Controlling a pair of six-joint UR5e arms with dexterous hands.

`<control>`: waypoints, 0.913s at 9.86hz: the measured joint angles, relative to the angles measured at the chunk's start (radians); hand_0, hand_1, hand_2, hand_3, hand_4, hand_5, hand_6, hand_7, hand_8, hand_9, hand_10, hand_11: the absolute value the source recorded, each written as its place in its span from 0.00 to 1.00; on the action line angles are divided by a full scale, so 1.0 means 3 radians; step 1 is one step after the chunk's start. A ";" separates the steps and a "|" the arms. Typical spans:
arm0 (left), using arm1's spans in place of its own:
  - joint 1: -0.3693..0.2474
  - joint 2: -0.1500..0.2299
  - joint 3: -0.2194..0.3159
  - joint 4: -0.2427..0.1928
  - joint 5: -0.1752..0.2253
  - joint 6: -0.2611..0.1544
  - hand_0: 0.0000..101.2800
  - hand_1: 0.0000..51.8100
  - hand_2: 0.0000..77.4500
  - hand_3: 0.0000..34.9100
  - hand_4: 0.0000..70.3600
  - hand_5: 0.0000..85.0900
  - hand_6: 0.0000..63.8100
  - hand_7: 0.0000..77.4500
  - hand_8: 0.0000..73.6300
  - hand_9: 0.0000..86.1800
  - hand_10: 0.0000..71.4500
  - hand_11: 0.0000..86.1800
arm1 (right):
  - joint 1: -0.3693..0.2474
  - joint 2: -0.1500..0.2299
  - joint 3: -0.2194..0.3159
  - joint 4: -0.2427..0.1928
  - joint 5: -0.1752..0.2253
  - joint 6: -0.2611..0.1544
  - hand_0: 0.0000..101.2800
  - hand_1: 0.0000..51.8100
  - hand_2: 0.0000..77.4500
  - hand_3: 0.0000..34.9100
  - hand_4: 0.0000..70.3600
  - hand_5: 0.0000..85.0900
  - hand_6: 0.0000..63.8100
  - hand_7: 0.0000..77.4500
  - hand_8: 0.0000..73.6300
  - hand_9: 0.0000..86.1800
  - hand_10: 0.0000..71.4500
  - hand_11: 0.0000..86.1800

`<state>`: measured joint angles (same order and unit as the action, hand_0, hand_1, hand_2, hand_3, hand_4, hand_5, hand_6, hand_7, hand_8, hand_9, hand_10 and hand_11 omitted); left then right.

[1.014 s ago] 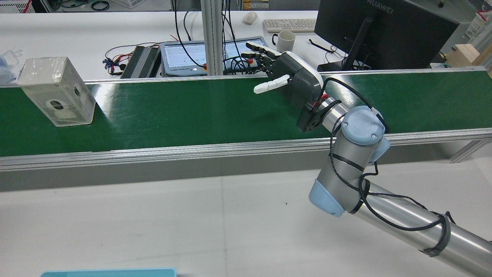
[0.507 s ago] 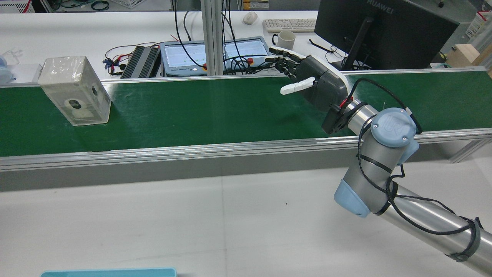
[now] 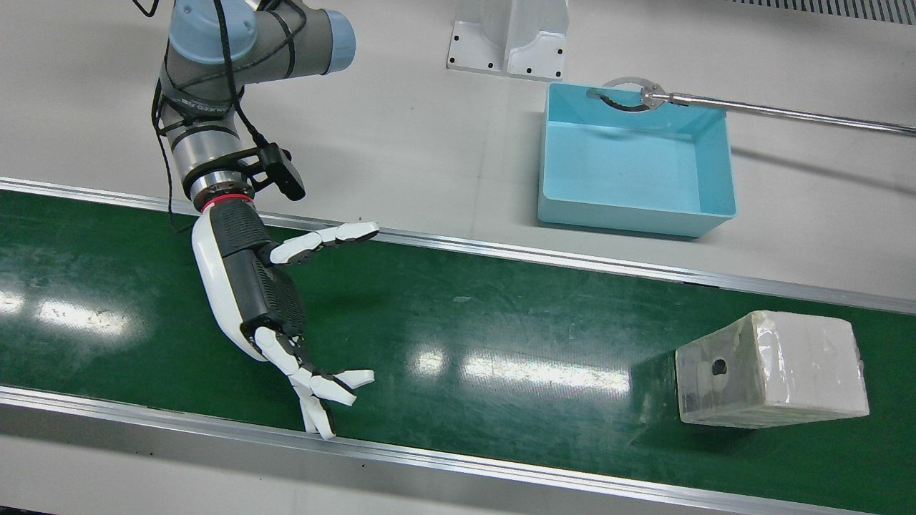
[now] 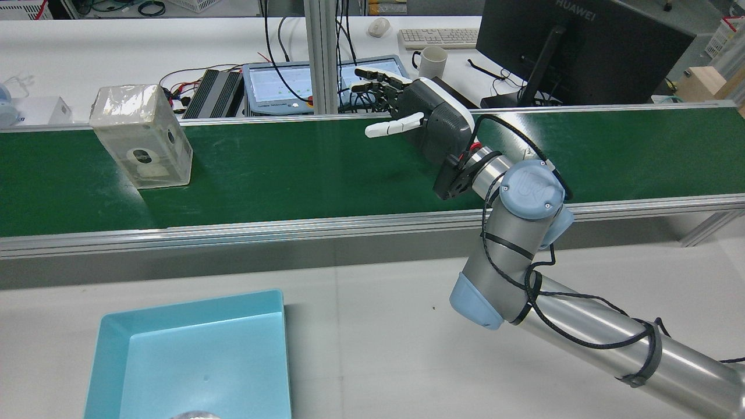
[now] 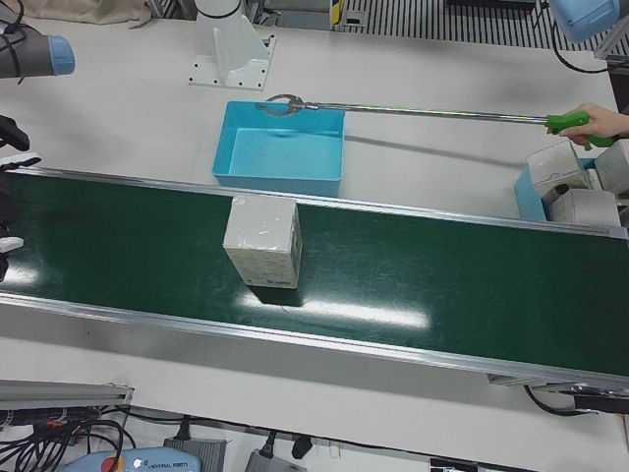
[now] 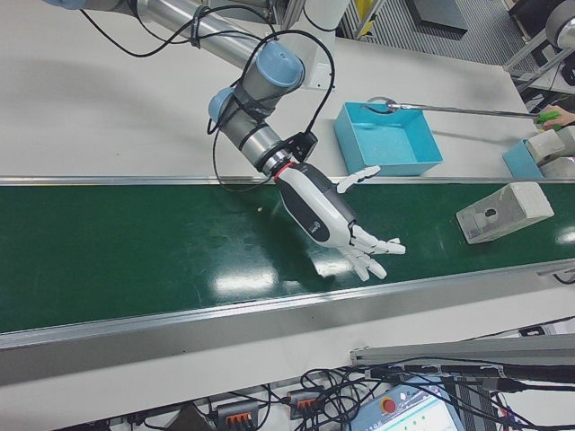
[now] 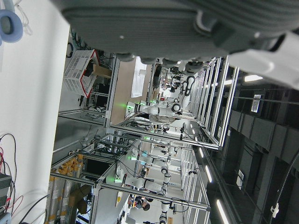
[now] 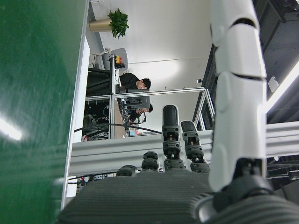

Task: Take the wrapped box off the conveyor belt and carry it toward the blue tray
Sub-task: 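Reach the right hand toward the white wrapped box on the belt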

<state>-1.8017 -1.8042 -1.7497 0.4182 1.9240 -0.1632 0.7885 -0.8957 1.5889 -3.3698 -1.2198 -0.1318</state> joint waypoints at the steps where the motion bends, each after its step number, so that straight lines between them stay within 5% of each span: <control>1: 0.0000 0.0000 0.0000 0.0000 0.0000 0.0000 0.00 0.00 0.01 0.00 0.00 0.01 0.01 0.01 0.01 0.00 0.00 0.01 | -0.0077 0.0062 -0.0022 -0.0011 0.0095 -0.0043 0.48 0.32 0.15 0.00 0.22 0.16 0.18 0.38 0.05 0.08 0.01 0.01; 4: 0.0000 0.0000 0.0000 0.0000 0.0000 0.0000 0.00 0.00 0.01 0.00 0.00 0.01 0.01 0.01 0.01 0.01 0.01 0.01 | -0.0240 0.0288 -0.0160 -0.0059 0.0262 -0.0198 0.48 0.31 0.15 0.00 0.19 0.17 0.18 0.38 0.05 0.08 0.01 0.01; 9: 0.0000 0.0000 0.0000 0.0000 0.0000 0.0000 0.00 0.00 0.01 0.00 0.00 0.01 0.00 0.01 0.01 0.01 0.01 0.01 | -0.0314 0.0551 -0.0438 -0.0072 0.0385 -0.0240 0.48 0.27 0.14 0.08 0.18 0.14 0.16 0.35 0.04 0.06 0.01 0.01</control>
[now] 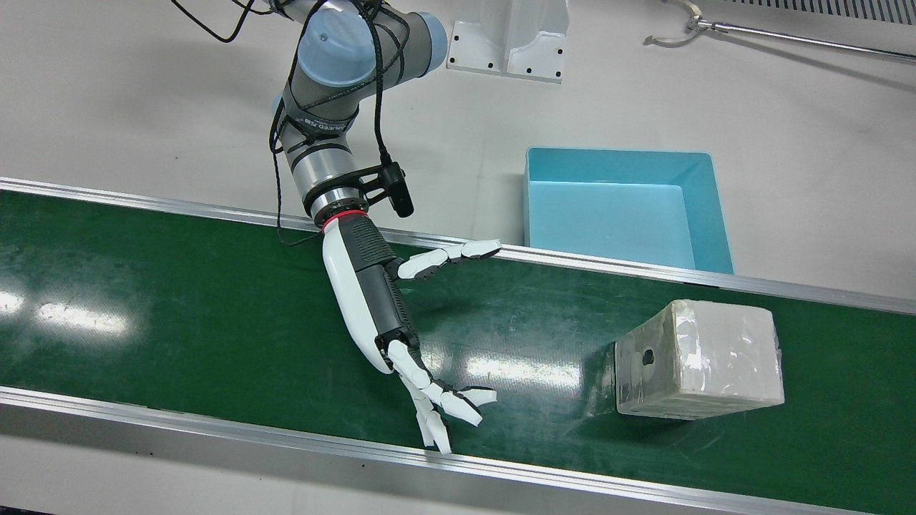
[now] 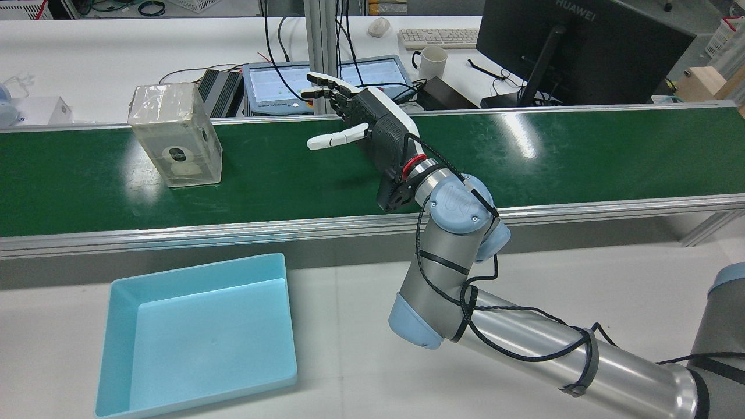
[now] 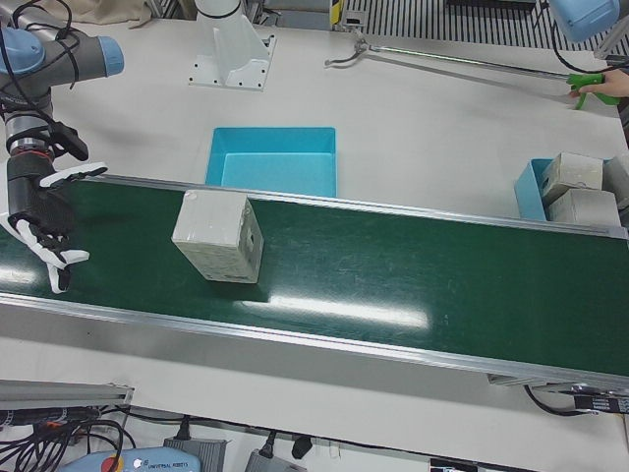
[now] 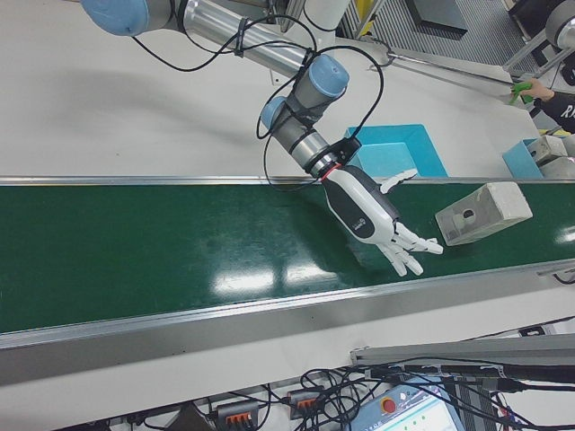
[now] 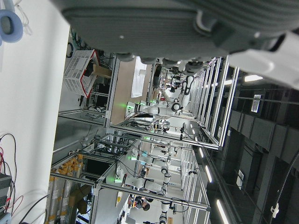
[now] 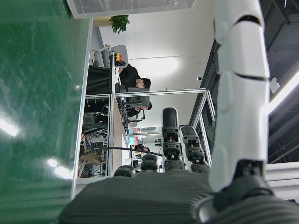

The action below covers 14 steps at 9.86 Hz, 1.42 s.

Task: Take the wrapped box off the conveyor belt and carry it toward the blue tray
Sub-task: 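Reach the right hand toward the white wrapped box on the belt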

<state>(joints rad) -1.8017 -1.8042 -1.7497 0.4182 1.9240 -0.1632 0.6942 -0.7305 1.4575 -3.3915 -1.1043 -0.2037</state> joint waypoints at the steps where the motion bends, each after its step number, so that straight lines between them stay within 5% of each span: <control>1: 0.0000 0.0000 0.0000 0.0000 0.0000 0.0000 0.00 0.00 0.01 0.00 0.00 0.01 0.00 0.01 0.01 0.01 0.01 0.01 | -0.0005 0.0014 -0.0014 0.0000 0.0002 0.0000 0.48 0.27 0.14 0.12 0.18 0.14 0.16 0.35 0.04 0.06 0.01 0.01; 9: 0.0000 0.0000 0.0000 0.0000 0.0000 0.0000 0.00 0.00 0.01 0.00 0.00 0.01 0.01 0.01 0.01 0.00 0.01 0.01 | -0.0187 0.0395 -0.0360 0.0001 0.0175 -0.0144 0.48 0.29 0.14 0.12 0.18 0.15 0.15 0.37 0.04 0.06 0.01 0.01; 14: 0.0000 0.0000 0.0000 0.0000 0.0000 0.0000 0.00 0.00 0.01 0.00 0.00 0.01 0.00 0.01 0.01 0.00 0.01 0.01 | -0.0255 0.0459 -0.0471 0.0021 0.0310 -0.0235 0.48 0.32 0.15 0.14 0.16 0.14 0.14 0.34 0.04 0.06 0.01 0.01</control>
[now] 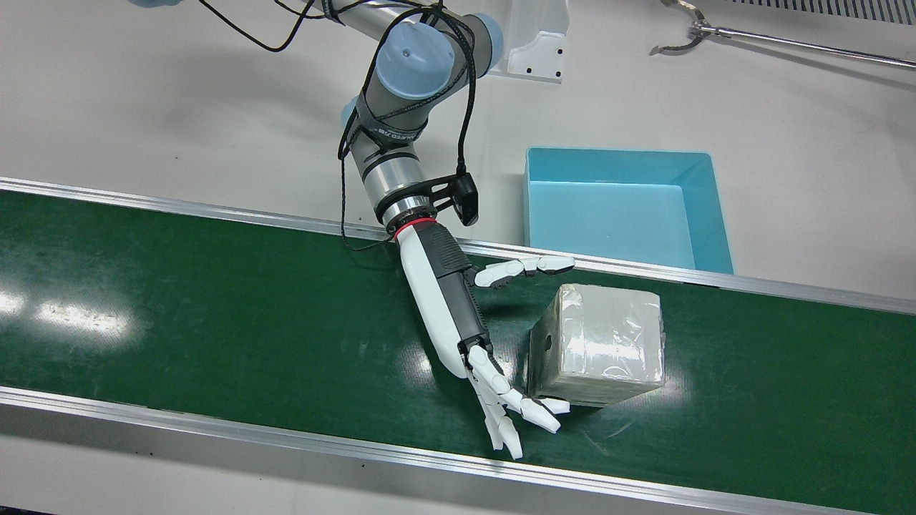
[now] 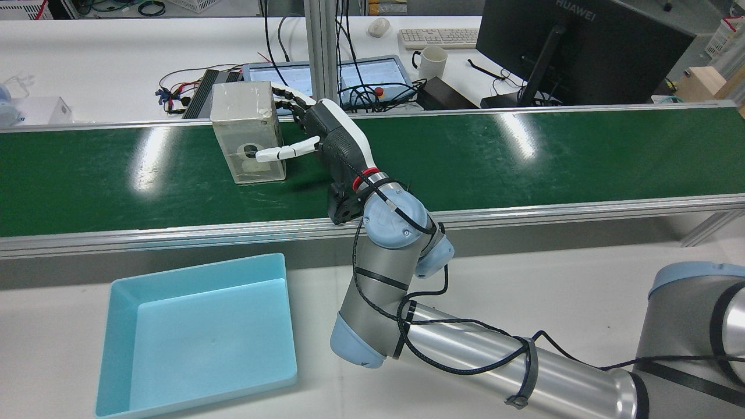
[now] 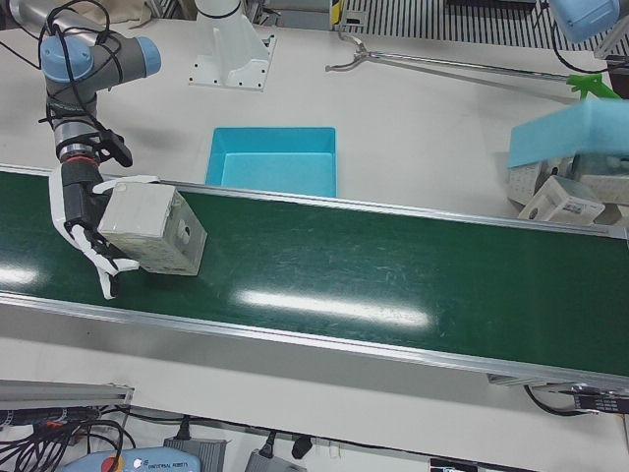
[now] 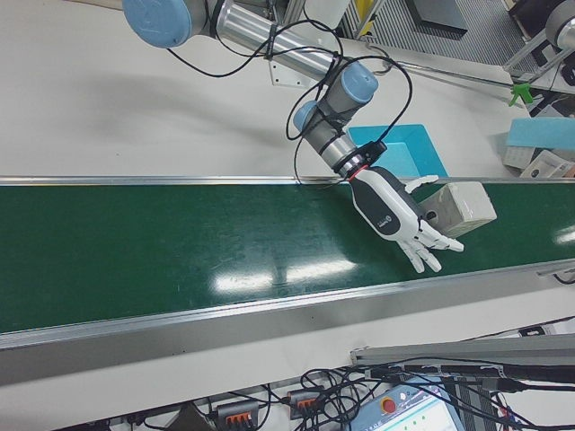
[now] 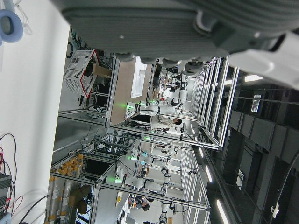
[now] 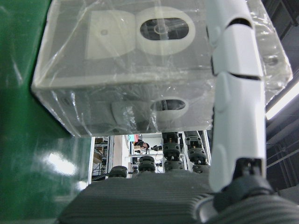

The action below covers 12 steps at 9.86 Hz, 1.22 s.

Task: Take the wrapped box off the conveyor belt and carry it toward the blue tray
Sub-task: 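Reach the right hand toward the white wrapped box on the belt, then close the right hand fingers around the wrapped box, then lift the box off the belt and carry it toward the blue tray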

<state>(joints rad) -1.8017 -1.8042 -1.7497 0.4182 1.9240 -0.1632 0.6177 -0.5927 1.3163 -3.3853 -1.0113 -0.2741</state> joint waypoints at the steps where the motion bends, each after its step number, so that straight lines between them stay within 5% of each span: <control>1: 0.0000 0.0000 0.0000 0.0000 0.0000 0.0000 0.00 0.00 0.01 0.00 0.00 0.01 0.01 0.01 0.01 0.00 0.01 0.01 | -0.0001 0.0001 -0.0010 0.0001 0.0017 -0.0003 0.48 0.32 0.15 0.14 0.16 0.14 0.14 0.34 0.04 0.06 0.01 0.01; 2: 0.0000 0.0000 0.0000 0.0000 0.0000 0.0000 0.00 0.00 0.01 0.00 0.00 0.01 0.01 0.01 0.01 0.00 0.00 0.01 | -0.0001 0.0001 -0.0016 -0.0001 0.0040 -0.0005 0.49 0.40 0.20 0.20 0.17 0.17 0.16 0.38 0.06 0.09 0.01 0.01; 3: 0.0000 0.0000 0.0000 0.0000 0.0000 0.0000 0.00 0.00 0.01 0.00 0.00 0.01 0.01 0.01 0.01 0.00 0.00 0.01 | 0.0000 -0.0002 -0.0018 -0.0006 0.0060 -0.0006 0.55 0.43 0.27 0.00 0.28 0.32 0.26 0.52 0.12 0.18 0.04 0.01; 4: 0.0000 0.0000 0.0000 0.0000 0.0000 0.0000 0.00 0.00 0.01 0.00 0.00 0.01 0.01 0.01 0.01 0.01 0.01 0.01 | 0.0003 -0.0006 -0.0019 -0.0013 0.0072 -0.0006 0.55 0.43 0.27 0.00 0.28 0.32 0.26 0.52 0.12 0.18 0.04 0.01; 5: 0.0000 0.0000 0.0000 0.0000 0.0000 0.0000 0.00 0.00 0.01 0.00 0.00 0.01 0.01 0.01 0.01 0.00 0.01 0.01 | 0.0005 -0.0009 -0.0020 -0.0020 0.0090 -0.0006 0.57 0.36 0.32 0.00 0.38 0.40 0.30 0.57 0.24 0.28 0.08 0.02; 7: 0.0000 0.0000 0.0000 0.0000 0.0000 0.0000 0.00 0.00 0.01 0.00 0.00 0.01 0.01 0.01 0.01 0.00 0.00 0.01 | 0.0011 -0.0022 -0.0009 -0.0037 0.0132 -0.0005 0.54 0.16 0.42 0.02 0.40 0.57 0.35 0.69 0.40 0.49 0.18 0.25; 8: 0.0000 0.0000 0.0000 0.0000 0.0000 0.0000 0.00 0.00 0.01 0.00 0.00 0.01 0.00 0.01 0.01 0.00 0.00 0.01 | 0.0018 -0.0029 0.0011 -0.0057 0.0145 -0.0002 0.53 0.16 0.42 0.01 0.43 0.62 0.38 0.75 0.45 0.54 0.23 0.31; 9: 0.0000 0.0000 0.0000 0.0000 0.0000 0.0000 0.00 0.00 0.01 0.00 0.00 0.01 0.01 0.01 0.01 0.00 0.01 0.01 | 0.0030 -0.0055 0.0071 -0.0079 0.0153 0.0000 0.56 0.16 0.42 0.00 0.47 0.81 0.45 0.89 0.50 0.60 0.34 0.42; 11: 0.0000 0.0000 0.0000 0.0000 0.0000 0.0000 0.00 0.00 0.01 0.00 0.00 0.01 0.01 0.01 0.01 0.00 0.01 0.01 | 0.0053 -0.0119 0.0386 -0.0236 0.0168 0.0000 0.56 0.16 0.42 0.00 0.47 0.81 0.45 0.89 0.50 0.60 0.34 0.42; 12: 0.0000 0.0000 0.0000 0.0000 0.0000 0.0000 0.00 0.00 0.01 0.00 0.00 0.01 0.01 0.01 0.01 0.00 0.00 0.01 | 0.0057 -0.0137 0.0604 -0.0374 0.0171 -0.0002 0.56 0.05 0.46 0.00 0.47 0.83 0.49 0.90 0.51 0.65 0.38 0.47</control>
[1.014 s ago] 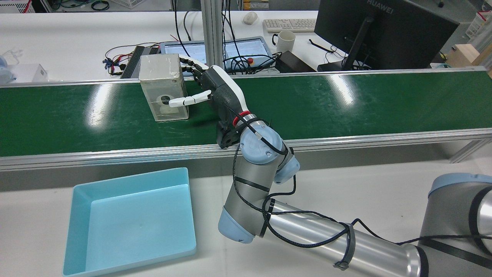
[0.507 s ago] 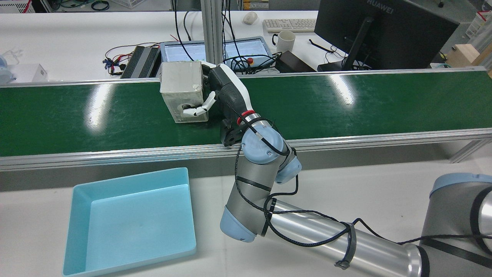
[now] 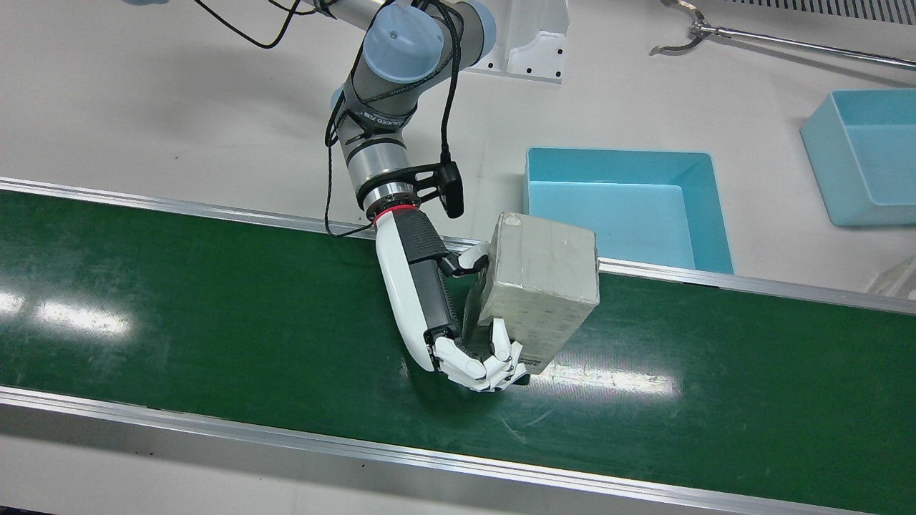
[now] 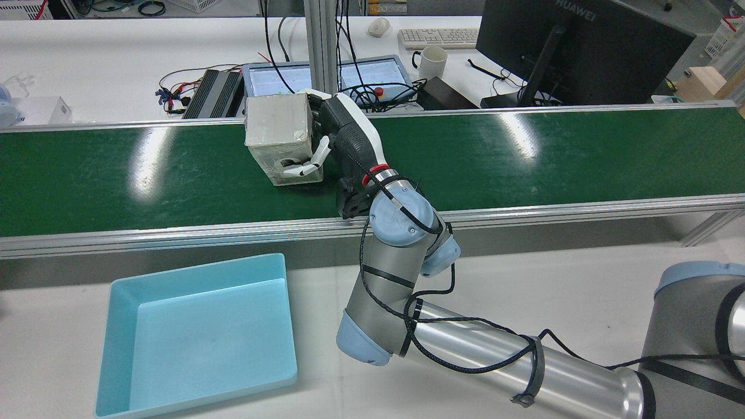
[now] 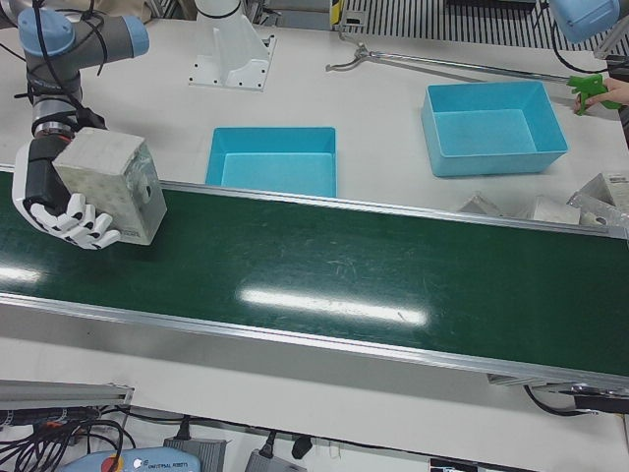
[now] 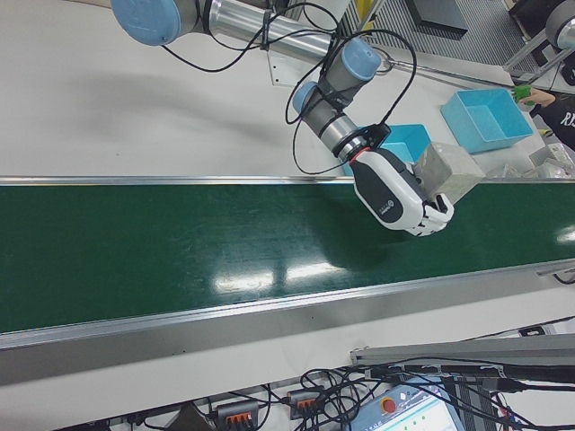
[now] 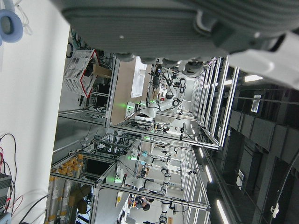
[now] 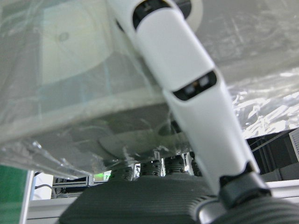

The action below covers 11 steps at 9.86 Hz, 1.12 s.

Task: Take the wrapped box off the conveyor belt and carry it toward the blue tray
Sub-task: 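Lift the box off the belt and carry it toward the blue tray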

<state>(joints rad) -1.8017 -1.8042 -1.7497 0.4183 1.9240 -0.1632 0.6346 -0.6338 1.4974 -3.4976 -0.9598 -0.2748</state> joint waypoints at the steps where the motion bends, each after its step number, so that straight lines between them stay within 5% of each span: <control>1: 0.0000 0.0000 0.0000 0.0000 0.0000 0.0000 0.00 0.00 0.01 0.00 0.00 0.01 0.01 0.01 0.01 0.01 0.01 0.01 | -0.0004 -0.0009 0.0189 -0.0112 0.0002 -0.0002 0.56 0.04 0.46 0.00 0.47 0.83 0.49 0.89 0.52 0.66 0.37 0.47; 5: 0.0000 0.0000 0.0000 0.0000 0.0000 0.0000 0.00 0.00 0.01 0.00 0.00 0.01 0.01 0.01 0.01 0.00 0.01 0.01 | -0.0303 -0.0017 0.0681 -0.0328 0.0037 -0.0153 0.53 0.04 0.46 0.00 0.47 0.82 0.50 0.89 0.52 0.66 0.37 0.47; 11: 0.0000 0.0000 0.0000 0.0000 0.0000 0.0000 0.00 0.00 0.01 0.00 0.00 0.01 0.01 0.01 0.01 0.01 0.00 0.01 | -0.0802 -0.0073 0.0836 -0.0337 0.0204 -0.0423 0.53 0.04 0.46 0.00 0.44 0.82 0.50 0.89 0.51 0.72 0.39 0.47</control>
<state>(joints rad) -1.8017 -1.8042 -1.7497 0.4182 1.9240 -0.1632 0.3940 -0.6558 1.7483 -3.5988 -0.8986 -0.4018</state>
